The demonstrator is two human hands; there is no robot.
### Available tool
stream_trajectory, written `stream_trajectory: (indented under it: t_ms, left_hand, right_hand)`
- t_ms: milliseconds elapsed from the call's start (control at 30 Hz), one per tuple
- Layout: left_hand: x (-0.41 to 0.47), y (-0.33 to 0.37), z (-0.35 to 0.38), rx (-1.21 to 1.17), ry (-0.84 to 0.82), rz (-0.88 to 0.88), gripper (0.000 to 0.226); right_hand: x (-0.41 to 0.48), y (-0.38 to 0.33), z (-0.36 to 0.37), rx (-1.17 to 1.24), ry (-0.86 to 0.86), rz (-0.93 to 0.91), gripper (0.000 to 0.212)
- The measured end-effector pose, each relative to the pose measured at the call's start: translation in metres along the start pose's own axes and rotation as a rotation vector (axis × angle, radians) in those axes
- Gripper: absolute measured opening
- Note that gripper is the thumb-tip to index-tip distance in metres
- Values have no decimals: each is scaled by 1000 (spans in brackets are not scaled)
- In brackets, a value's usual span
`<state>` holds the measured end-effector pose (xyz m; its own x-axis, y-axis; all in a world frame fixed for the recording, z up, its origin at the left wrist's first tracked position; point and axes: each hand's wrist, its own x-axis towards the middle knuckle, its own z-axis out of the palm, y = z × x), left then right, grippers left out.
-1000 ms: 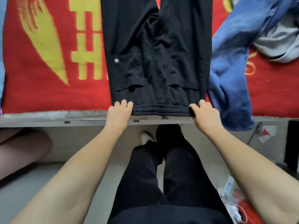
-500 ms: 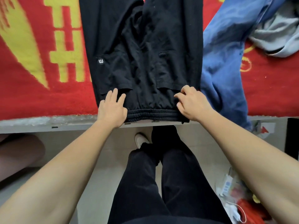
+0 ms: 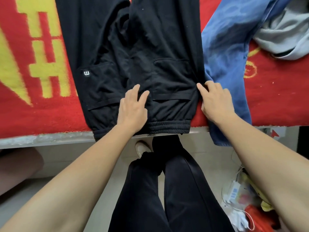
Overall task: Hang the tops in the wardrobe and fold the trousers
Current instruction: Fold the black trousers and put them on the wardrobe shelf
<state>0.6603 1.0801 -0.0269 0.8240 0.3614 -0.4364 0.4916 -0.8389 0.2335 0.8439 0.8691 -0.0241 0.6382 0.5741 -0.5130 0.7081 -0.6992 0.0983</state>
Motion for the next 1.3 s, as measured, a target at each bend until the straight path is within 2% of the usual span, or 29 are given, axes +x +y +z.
stream_trajectory:
  t_ms: [100, 167, 267, 333, 433, 567, 633, 700, 800, 900, 933, 1033, 1067, 1133, 1300]
  left_hand:
    - [27, 24, -4, 25, -242, -25, 54]
    - [42, 40, -10, 57, -291, -110, 46]
    - [55, 59, -14, 52, -91, -145, 31]
    - [61, 73, -12, -150, 34, -118, 24]
    - [67, 99, -4, -421, -57, -86, 34]
    - [77, 127, 12, -324, -203, -88, 48]
    - [83, 134, 17, -269, -211, -122, 34]
    - [86, 137, 15, -235, -214, -155, 15]
    - [84, 136, 4, -399, -299, -218, 11]
    - [79, 117, -12, -691, -428, -294, 29]
    - [76, 107, -19, -780, -472, -313, 30]
    - [59, 66, -40, -1136, -552, -380, 3]
    - [52, 48, -47, -1224, -569, -403, 14]
    - [34, 9, -55, -1360, -572, -453, 32]
    - [-16, -86, -62, -1463, -429, -591, 36]
  right_hand:
    - [28, -19, -22, 301, -13, 276, 37]
    - [54, -21, -43, 541, 25, 437, 35]
    - [91, -10, -76, 740, 203, 371, 37]
    - [115, -1, -91, 846, 215, 301, 42]
    - [150, 14, -98, 796, 85, 302, 44]
    - [176, 31, -96, 907, -48, 332, 31]
    - [180, 34, -95, 998, -100, 360, 16]
    - [180, 35, -95, 1072, -122, 386, 14]
    - [176, 31, -105, 1188, -148, 420, 11]
    - [170, 18, -123, 1310, -149, 408, 6]
    - [169, 9, -130, 1357, -132, 381, 11]
    - [171, -36, -157, 1504, -80, 303, 30]
    - [172, -56, -167, 1543, -73, 269, 29]
    - [173, -100, -184, 1572, -55, 178, 23]
    - [174, -214, -198, 1393, -26, 15, 8]
